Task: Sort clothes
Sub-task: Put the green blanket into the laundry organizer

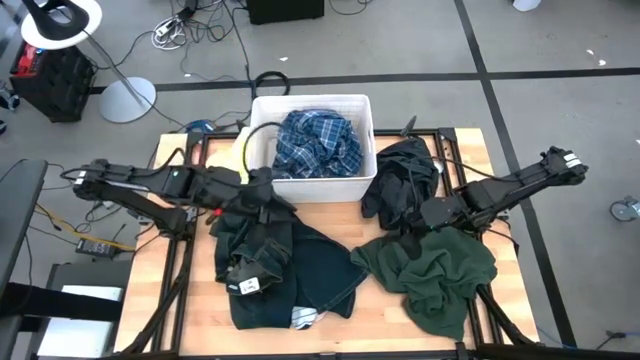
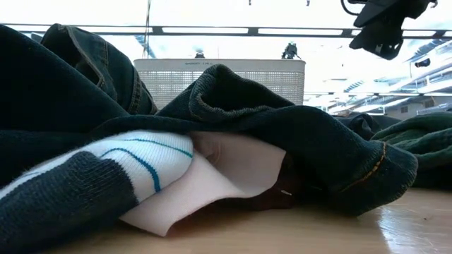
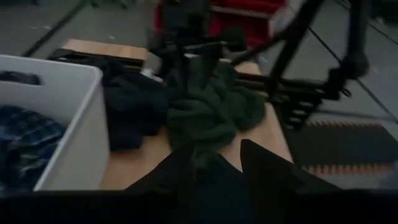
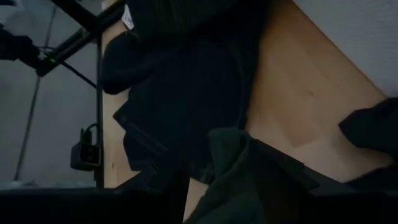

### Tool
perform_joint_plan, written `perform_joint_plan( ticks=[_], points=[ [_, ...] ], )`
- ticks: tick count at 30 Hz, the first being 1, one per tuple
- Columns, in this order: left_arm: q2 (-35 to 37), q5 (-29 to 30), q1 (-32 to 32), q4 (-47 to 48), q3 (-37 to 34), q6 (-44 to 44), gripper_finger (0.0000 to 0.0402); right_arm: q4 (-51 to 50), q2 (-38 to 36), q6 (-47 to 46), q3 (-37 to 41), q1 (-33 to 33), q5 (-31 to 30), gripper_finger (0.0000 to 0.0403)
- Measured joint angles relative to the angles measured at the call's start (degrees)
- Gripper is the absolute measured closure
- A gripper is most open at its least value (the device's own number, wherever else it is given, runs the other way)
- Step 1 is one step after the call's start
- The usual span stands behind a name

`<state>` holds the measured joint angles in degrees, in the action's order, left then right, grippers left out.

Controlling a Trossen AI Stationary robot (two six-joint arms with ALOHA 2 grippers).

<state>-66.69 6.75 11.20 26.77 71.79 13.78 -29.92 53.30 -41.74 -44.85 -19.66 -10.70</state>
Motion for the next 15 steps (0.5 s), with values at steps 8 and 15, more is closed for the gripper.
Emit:
perform_joint_plan(
  ticks=[8, 15],
  points=[
    [9.55, 4.28, 2.39, -12.10, -14.05, -0.07, 0.0269, -16.36, -0.02, 0.96, -9.50, -0.22, 0.27, 0.0266],
    [18.81, 4.76, 2.43, -15.71, -22.84, -0.09, 0.0269, -30.90, 0.61, -3.14, -16.57, -1.96, 0.47, 0.0295]
  ],
)
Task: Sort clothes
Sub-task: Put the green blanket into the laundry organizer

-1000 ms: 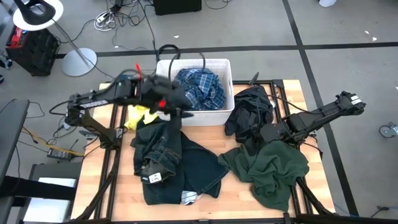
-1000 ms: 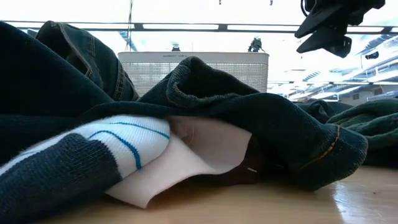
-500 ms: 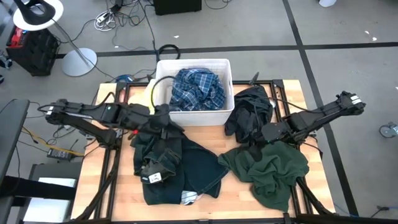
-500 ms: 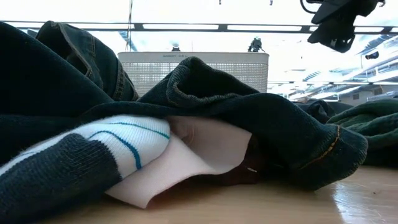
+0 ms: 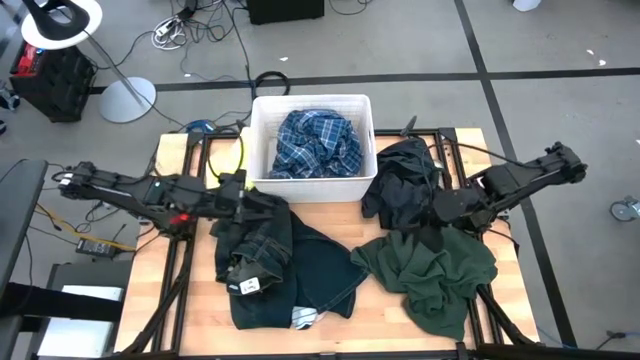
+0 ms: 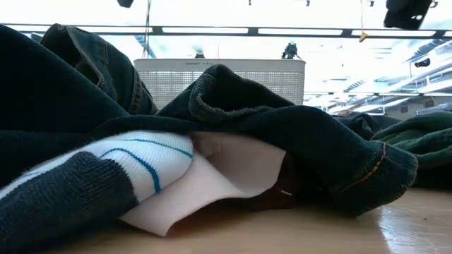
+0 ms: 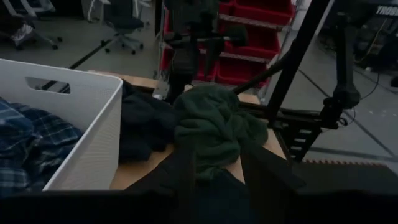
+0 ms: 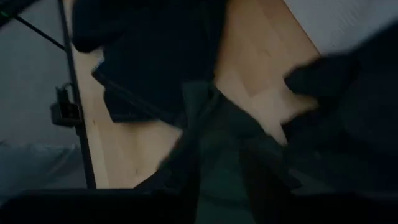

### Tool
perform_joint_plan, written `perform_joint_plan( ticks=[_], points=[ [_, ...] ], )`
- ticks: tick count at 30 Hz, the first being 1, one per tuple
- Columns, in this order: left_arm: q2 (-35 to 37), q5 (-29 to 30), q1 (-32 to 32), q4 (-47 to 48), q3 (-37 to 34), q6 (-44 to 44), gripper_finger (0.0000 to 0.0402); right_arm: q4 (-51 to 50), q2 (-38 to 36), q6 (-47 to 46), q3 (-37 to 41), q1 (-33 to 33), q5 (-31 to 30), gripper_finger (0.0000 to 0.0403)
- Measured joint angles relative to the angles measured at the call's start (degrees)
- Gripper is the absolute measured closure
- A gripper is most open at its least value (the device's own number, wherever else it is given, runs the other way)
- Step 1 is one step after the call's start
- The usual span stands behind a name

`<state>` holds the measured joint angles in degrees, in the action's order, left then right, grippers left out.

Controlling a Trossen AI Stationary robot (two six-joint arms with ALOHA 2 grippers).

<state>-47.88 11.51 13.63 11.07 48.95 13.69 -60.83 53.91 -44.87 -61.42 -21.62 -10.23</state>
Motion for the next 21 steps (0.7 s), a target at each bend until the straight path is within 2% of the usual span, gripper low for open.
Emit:
perform_joint_plan(
  ticks=[6, 13, 17, 21],
  points=[
    [6.39, 0.02, 0.00, -0.86, -4.45, 0.07, 0.0269, -11.44, 4.95, -7.15, -2.67, -2.91, 1.49, 0.0330],
    [8.28, 0.02, 0.00, -0.98, -4.91, 0.07, 0.0269, -12.02, 13.01, -10.13, -2.67, -3.92, 3.38, 0.0353],
    [8.18, 0.02, 0.00, -0.94, -4.92, 0.07, 0.0269, -10.88, 16.00, -11.06, -2.67, -3.92, 4.47, 0.0337],
    [8.18, 0.02, 0.00, -0.94, -4.92, 0.08, 0.0269, -10.83, 17.92, -10.48, -2.67, -3.92, 8.22, 0.0298]
  ],
)
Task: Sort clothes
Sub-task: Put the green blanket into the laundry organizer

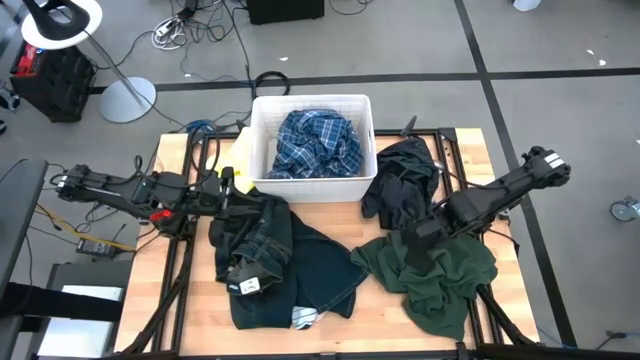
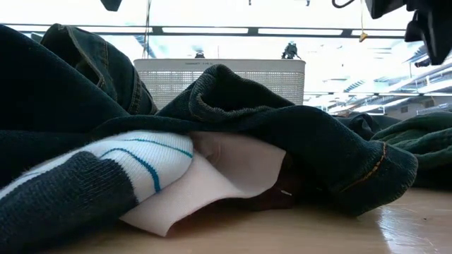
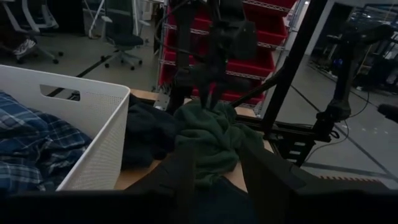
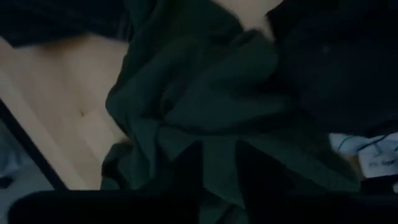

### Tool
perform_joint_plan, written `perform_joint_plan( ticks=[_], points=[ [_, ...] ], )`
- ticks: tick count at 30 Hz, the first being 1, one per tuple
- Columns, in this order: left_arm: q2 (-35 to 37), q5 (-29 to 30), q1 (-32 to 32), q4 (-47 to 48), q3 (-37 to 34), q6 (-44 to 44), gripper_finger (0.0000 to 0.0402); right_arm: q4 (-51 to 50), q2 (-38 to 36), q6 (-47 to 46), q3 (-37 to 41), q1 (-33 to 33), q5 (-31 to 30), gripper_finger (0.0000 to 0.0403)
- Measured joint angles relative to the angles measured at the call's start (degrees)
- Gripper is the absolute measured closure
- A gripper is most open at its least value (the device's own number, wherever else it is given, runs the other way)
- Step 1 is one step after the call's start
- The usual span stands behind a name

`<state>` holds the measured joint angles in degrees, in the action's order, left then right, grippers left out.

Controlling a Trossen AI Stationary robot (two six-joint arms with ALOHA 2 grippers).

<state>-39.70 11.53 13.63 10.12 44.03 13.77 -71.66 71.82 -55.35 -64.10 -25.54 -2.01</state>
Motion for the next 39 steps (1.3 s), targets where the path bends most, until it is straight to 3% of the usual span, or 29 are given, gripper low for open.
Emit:
perform_joint_plan(
  ticks=[5, 13, 18, 23, 28, 32, 35, 39],
  points=[
    [-0.04, 0.00, 0.00, 0.01, 0.00, 0.01, 0.0269, -0.37, 1.43, 8.61, -0.04, -0.71, 3.43, 0.0234],
    [-0.04, 0.00, 0.00, 0.01, 0.00, 0.01, 0.0269, -4.27, 5.17, 28.84, -0.04, -2.15, 3.77, 0.0154],
    [-0.04, 0.00, 0.00, 0.01, 0.00, 0.01, 0.0269, -3.86, 8.52, 37.10, -0.04, -2.14, 2.68, 0.0126],
    [-0.04, 0.00, 0.00, 0.01, 0.00, 0.01, 0.0269, -1.17, 12.60, 38.76, 1.90, -2.15, 3.23, 0.0122],
    [-0.04, 0.00, 0.00, -0.02, 0.00, 0.03, 0.0269, 6.00, 15.01, 39.94, 6.43, -2.84, 6.59, 0.0136],
    [-0.04, 0.00, 0.00, 0.01, 0.00, 0.03, 0.0269, 11.47, 16.32, 37.95, 8.45, -3.42, 6.69, 0.0173],
    [-0.04, 0.00, 0.00, 0.01, 0.00, 0.03, 0.0269, 15.80, 16.92, 36.25, 9.30, -3.80, 7.52, 0.0232],
    [-0.04, 0.00, 0.00, -0.02, 0.00, 0.03, 0.0269, 16.85, 17.04, 31.47, 9.31, -3.98, 7.72, 0.0359]
  ],
)
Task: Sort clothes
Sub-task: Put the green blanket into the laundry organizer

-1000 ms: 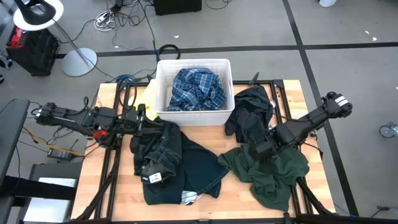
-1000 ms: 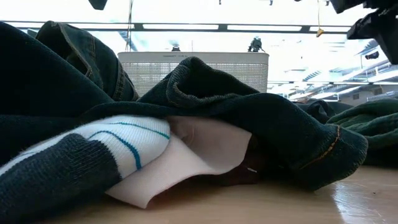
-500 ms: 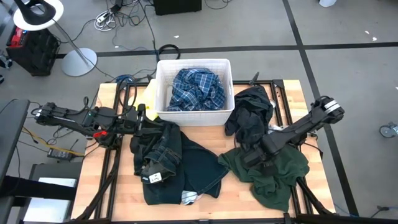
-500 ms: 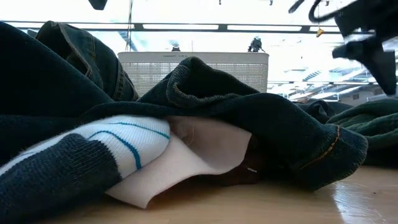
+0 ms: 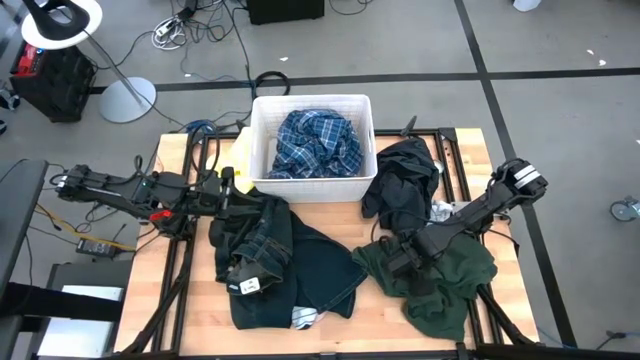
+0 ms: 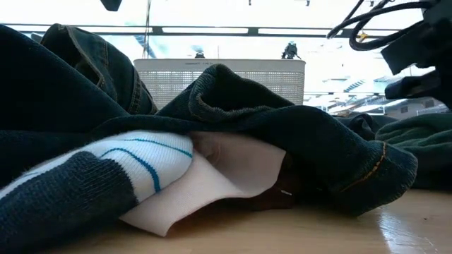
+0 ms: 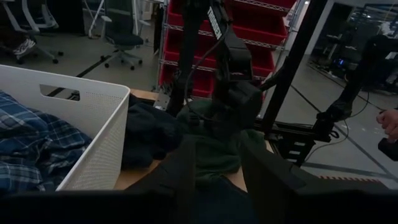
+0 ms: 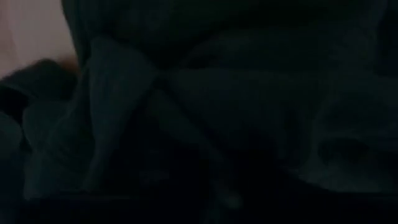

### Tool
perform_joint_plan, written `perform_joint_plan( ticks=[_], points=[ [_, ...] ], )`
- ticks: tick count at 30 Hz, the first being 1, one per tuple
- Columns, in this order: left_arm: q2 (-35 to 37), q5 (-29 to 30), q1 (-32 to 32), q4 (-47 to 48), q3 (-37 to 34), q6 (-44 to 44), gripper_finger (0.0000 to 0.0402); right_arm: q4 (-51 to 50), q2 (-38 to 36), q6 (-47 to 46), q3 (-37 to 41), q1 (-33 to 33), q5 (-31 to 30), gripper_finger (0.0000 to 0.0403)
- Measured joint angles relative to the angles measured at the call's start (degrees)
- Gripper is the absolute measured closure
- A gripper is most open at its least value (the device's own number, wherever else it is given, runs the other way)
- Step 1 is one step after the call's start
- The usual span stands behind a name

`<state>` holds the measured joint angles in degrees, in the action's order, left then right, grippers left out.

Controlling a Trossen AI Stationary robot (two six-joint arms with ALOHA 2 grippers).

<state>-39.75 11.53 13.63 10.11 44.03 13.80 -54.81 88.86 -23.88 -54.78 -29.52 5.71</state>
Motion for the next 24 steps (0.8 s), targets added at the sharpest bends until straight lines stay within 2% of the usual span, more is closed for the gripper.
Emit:
perform_joint_plan(
  ticks=[2, 8, 15, 19, 24],
  points=[
    [-0.02, 0.00, 0.00, -0.04, 0.00, 0.02, 0.0269, -0.01, -0.93, -3.23, 0.02, -0.02, 0.68, 0.0386],
    [0.00, 0.60, -0.21, -0.54, 0.00, -0.02, 0.0269, -4.04, -6.46, -15.18, -4.55, -0.07, -1.45, 0.0396],
    [0.00, 0.76, -0.24, -0.48, 0.00, -0.02, 0.0269, -14.53, -12.65, -26.38, -18.52, -2.08, -13.96, 0.0399],
    [0.00, 0.74, -0.24, -0.44, 0.00, -0.02, 0.0269, -20.63, -13.03, -27.69, -28.78, -3.60, -22.75, 0.0400],
    [0.00, 0.74, -0.24, -0.39, 0.00, -0.02, 0.0269, -22.85, -13.05, -26.32, -38.51, -2.93, -29.75, 0.0401]
  ],
)
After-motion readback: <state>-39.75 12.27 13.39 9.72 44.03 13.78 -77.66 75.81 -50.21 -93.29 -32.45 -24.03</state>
